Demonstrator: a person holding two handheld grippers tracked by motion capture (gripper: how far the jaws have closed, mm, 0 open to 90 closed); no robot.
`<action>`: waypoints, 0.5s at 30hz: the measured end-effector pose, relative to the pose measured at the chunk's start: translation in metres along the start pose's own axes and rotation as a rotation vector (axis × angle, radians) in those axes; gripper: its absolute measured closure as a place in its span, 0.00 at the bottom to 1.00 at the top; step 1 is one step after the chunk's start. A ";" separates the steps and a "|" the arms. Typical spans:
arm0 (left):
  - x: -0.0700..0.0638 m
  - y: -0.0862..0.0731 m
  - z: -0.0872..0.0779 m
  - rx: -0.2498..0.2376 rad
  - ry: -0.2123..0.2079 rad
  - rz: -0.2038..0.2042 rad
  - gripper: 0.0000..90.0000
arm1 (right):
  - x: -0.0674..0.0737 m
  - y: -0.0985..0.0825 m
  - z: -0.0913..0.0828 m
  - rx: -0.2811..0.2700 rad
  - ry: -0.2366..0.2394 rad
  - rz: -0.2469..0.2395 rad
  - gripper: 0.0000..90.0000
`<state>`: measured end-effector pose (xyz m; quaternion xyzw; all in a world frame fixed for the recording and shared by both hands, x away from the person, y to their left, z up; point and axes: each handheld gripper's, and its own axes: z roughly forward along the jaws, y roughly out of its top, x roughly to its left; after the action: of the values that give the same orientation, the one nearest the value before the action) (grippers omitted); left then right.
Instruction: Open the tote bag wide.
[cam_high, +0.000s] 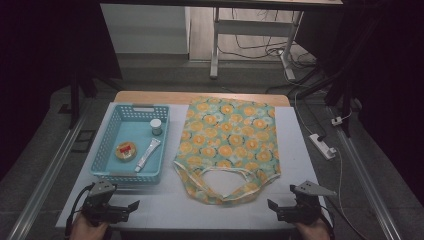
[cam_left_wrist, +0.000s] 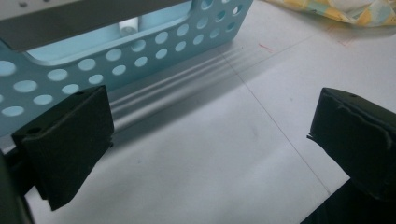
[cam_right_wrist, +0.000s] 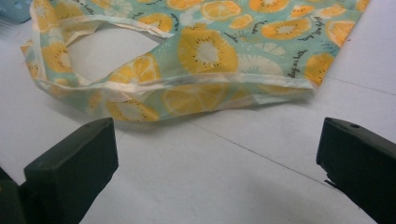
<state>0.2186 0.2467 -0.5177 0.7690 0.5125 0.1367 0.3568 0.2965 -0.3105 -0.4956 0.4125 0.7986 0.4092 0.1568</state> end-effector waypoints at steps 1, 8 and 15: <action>0.000 0.000 0.000 0.002 -0.003 0.000 0.00 | 0.000 0.000 0.000 0.002 0.002 -0.003 0.00; 0.001 0.000 0.001 0.012 -0.017 0.003 0.00 | 0.000 0.001 0.001 0.012 0.007 -0.009 0.00; 0.002 0.000 0.001 0.011 -0.038 -0.005 0.00 | 0.001 0.001 0.002 0.023 0.021 -0.023 0.00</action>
<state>0.2202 0.2484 -0.5187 0.7720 0.5084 0.1186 0.3626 0.2974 -0.3082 -0.4961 0.4008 0.8095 0.4026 0.1485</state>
